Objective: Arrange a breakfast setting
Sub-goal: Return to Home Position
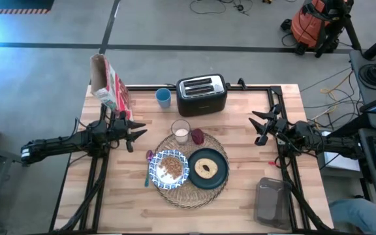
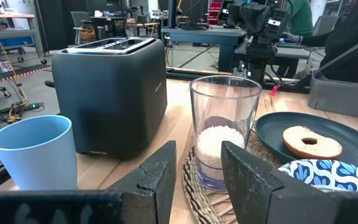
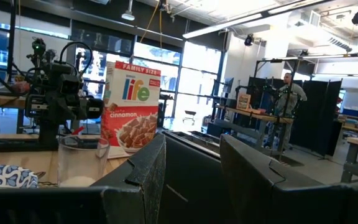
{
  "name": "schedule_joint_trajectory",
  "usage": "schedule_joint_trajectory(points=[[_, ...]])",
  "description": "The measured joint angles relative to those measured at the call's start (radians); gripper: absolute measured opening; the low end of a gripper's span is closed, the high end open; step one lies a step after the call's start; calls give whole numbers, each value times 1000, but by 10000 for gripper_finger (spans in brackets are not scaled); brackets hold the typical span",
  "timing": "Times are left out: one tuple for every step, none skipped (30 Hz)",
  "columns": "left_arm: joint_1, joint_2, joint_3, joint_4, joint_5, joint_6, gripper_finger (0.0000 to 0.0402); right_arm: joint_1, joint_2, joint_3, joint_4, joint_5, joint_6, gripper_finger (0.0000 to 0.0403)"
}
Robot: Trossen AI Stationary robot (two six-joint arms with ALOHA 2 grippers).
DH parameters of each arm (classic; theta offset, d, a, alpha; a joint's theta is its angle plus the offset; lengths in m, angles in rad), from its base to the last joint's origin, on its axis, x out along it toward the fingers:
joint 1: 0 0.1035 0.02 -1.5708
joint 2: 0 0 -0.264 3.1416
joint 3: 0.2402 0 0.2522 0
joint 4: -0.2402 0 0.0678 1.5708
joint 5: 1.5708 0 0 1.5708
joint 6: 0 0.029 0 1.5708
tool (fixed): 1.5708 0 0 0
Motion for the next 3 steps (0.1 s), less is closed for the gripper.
schedule_joint_trajectory(points=[[0, 0, 0, 0, 0, 0, 112, 0, 0, 0, 0, 0, 0, 141], [0, 0, 0, 0, 0, 0, 112, 0, 0, 0, 0, 0, 0, 141], [0, 0, 0, 0, 0, 0, 112, 0, 0, 0, 0, 0, 0, 141]])
